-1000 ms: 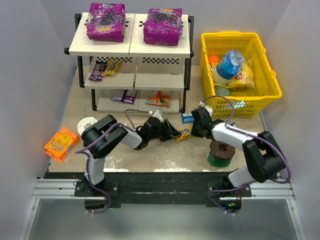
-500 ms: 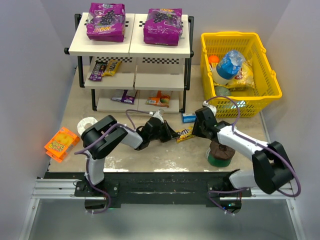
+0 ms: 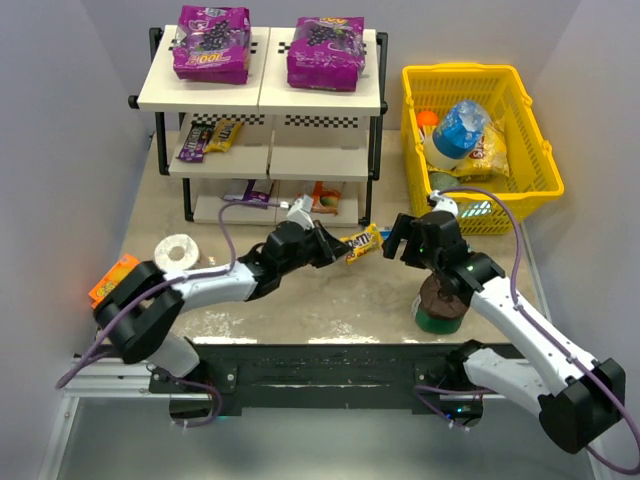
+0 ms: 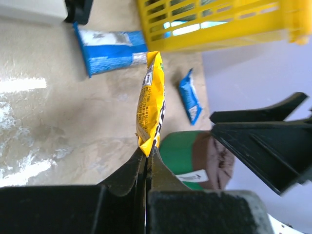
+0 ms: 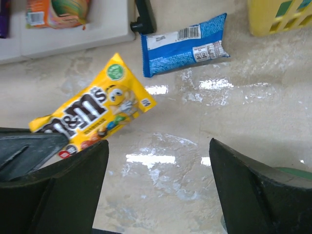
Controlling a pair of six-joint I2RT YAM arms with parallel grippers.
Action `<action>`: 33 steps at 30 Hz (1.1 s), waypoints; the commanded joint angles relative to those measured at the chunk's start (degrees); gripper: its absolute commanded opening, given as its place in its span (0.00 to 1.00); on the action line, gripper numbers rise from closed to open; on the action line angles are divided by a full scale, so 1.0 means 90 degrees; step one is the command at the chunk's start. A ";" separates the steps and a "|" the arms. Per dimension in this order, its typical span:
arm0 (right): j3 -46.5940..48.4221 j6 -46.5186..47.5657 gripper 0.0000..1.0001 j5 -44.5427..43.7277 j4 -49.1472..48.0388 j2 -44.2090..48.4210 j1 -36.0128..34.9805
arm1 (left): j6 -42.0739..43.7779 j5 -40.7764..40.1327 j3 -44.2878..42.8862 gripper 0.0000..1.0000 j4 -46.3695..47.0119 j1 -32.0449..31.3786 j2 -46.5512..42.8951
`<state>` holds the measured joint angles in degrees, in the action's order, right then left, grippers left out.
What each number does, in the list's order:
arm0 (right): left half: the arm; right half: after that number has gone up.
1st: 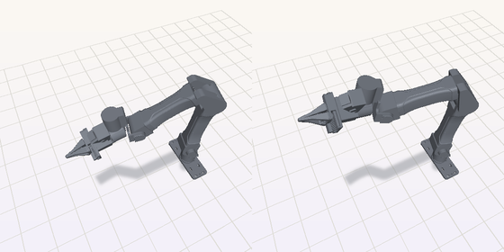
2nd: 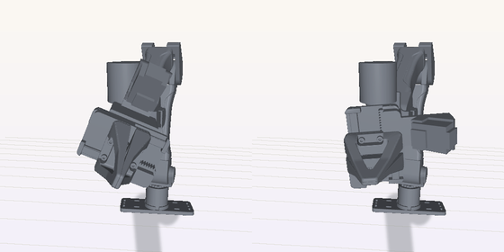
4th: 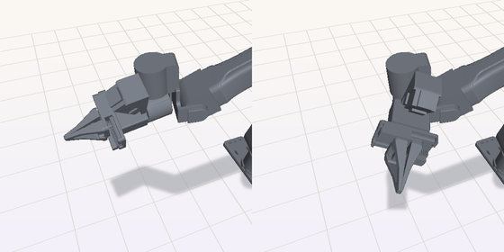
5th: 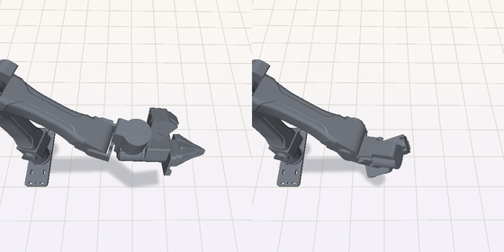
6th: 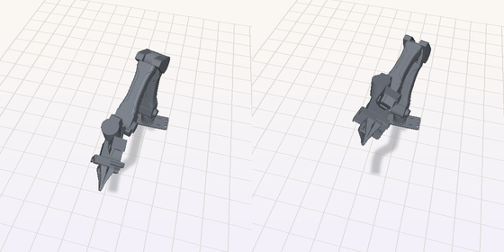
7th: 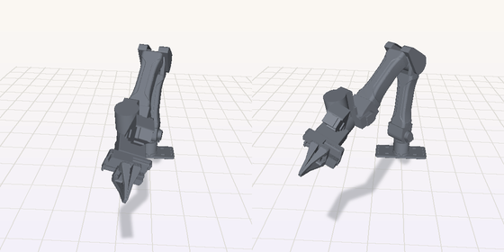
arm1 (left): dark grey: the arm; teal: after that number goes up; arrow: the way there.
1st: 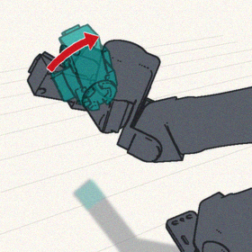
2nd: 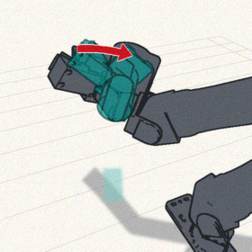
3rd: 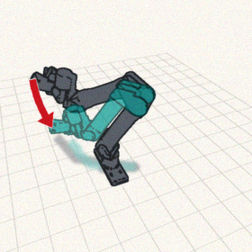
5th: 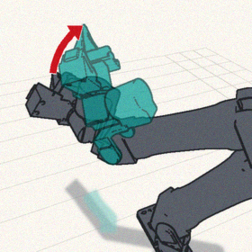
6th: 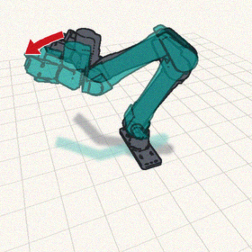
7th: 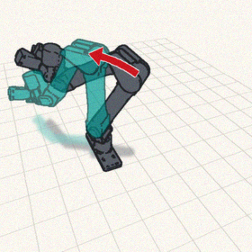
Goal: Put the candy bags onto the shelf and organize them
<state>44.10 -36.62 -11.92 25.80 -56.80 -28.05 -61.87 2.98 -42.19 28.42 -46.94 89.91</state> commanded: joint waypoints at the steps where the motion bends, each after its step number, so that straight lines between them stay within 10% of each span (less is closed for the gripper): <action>1: 0.0432 0.0202 0.90 0.0211 0.0385 0.0401 0.0031 | 0.0351 -0.0505 0.0254 0.00 -0.0628 0.0000 -0.1111; 15: 0.0657 0.0182 0.97 0.0534 0.0502 0.0715 0.0021 | 0.0507 -0.1220 0.0499 0.00 -0.2980 0.1804 -0.4423; 33: 0.0423 0.0221 0.96 0.0553 0.0414 0.0812 0.0031 | 0.0214 -0.1454 -0.1522 0.00 -0.1909 0.2979 -0.2764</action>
<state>47.92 -35.70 -7.51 30.00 -50.57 -28.05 -59.07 -7.79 -51.09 4.45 -20.71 62.48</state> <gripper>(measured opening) 0.964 0.020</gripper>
